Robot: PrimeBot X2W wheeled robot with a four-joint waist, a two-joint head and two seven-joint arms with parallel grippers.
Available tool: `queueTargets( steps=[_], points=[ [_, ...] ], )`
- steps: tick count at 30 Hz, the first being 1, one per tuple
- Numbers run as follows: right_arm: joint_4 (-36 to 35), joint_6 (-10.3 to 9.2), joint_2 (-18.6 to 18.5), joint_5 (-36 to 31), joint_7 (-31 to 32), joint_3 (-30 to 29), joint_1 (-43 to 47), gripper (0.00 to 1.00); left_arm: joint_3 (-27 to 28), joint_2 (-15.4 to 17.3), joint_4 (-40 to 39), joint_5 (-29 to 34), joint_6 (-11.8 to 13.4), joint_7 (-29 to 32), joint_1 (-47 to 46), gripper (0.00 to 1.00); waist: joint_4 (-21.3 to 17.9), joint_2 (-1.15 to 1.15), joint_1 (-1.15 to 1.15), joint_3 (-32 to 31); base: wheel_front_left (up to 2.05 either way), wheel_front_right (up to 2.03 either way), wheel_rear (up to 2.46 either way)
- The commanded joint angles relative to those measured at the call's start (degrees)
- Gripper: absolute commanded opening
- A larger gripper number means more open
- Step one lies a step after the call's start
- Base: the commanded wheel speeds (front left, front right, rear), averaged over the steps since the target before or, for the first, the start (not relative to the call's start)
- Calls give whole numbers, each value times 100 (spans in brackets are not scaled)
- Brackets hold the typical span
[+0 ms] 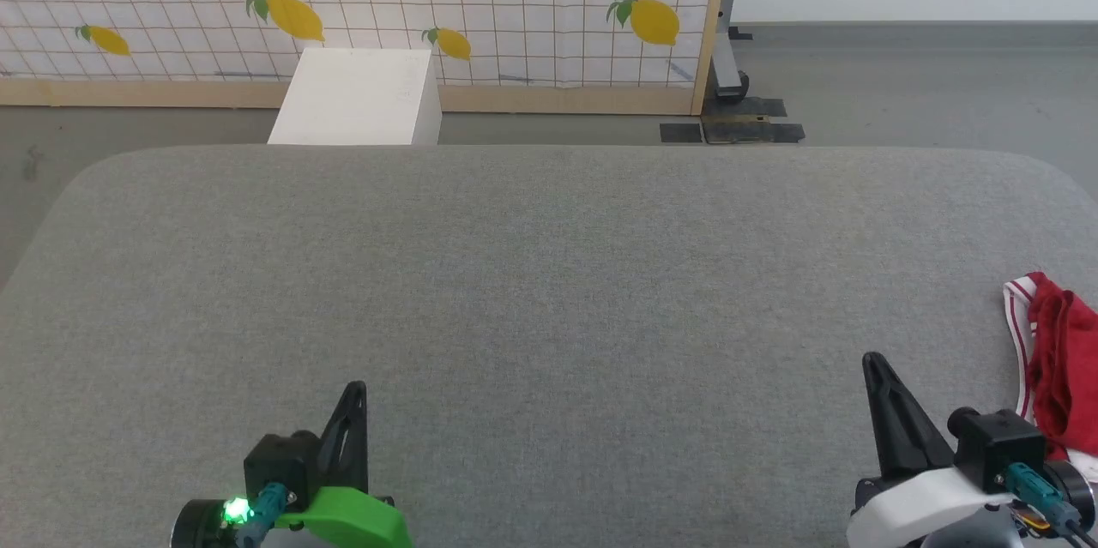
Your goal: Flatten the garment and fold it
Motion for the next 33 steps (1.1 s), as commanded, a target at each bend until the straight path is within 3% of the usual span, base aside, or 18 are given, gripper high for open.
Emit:
queueTargets(
  steps=[1, 33],
  points=[
    [-60, -5, 9, -54, 37, 21, -123, 0, 35, 0, -45, 64, 30, 31, -130, 0, -2, 0, 0, 3, 0, 0, 0],
    [-251, -7, 13, -235, 408, 122, -320, 0, 208, 1, -287, 293, 90, 404, -296, 0, -47, 0, 0, 71, 0, 0, 0]
  ],
)
